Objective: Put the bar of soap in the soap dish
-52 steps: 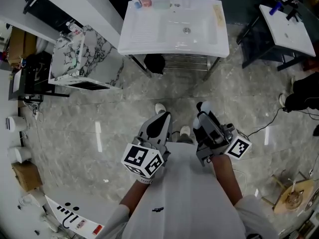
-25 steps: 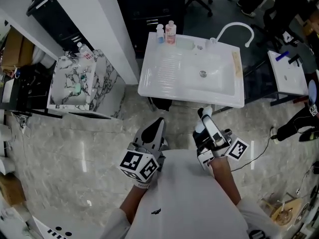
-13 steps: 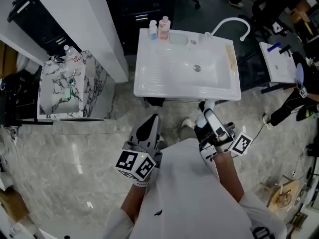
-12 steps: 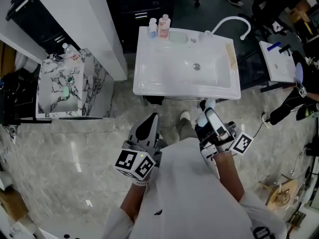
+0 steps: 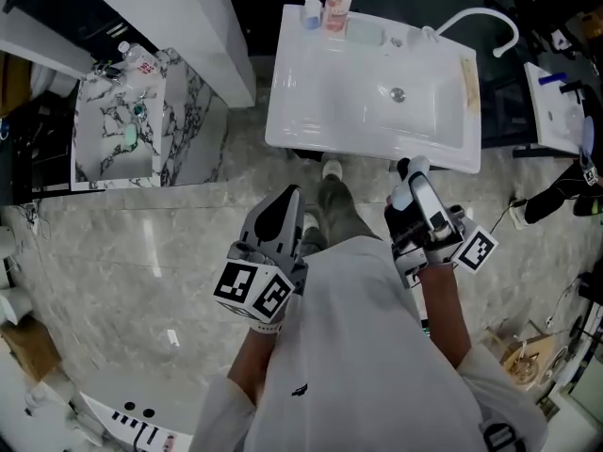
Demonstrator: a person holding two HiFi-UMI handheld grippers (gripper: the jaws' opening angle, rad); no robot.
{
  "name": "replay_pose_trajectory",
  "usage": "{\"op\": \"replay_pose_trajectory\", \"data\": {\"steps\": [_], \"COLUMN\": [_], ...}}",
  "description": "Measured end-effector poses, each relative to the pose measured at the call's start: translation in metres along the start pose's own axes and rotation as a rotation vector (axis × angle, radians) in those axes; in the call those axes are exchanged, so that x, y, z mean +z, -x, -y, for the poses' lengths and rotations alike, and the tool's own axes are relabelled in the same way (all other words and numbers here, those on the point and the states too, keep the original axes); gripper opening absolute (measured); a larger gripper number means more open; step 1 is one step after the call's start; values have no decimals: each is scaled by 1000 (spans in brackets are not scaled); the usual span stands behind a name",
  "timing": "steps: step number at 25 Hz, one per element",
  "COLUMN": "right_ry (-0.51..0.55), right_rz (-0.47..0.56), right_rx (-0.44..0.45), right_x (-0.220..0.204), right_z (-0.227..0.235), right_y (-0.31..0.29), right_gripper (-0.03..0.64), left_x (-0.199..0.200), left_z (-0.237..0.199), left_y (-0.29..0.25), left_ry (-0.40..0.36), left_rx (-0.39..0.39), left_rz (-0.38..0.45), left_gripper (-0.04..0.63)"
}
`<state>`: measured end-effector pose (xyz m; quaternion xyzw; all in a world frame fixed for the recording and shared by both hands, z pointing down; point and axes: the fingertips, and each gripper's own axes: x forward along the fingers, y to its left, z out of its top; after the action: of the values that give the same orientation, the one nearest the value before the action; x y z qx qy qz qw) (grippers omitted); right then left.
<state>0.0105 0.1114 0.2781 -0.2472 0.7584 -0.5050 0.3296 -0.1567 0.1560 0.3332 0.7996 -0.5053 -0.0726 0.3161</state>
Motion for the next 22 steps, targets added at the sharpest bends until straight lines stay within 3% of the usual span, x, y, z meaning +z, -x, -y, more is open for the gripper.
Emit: {"op": "replay_pose_trajectory", "data": {"steps": [8, 22], "right_ry": [-22, -76], "right_rz": [-11, 77], "right_rx": [38, 141], "right_x": [29, 149], "right_z": [18, 52], "right_y": [-36, -88], "right_gripper": [293, 291], "left_x": [20, 68], "left_z": [-8, 22], "left_y": [-41, -167], "left_ry": [-32, -125], "left_rx": [12, -6], "left_rz": [-15, -38], "left_gripper": [8, 8]}}
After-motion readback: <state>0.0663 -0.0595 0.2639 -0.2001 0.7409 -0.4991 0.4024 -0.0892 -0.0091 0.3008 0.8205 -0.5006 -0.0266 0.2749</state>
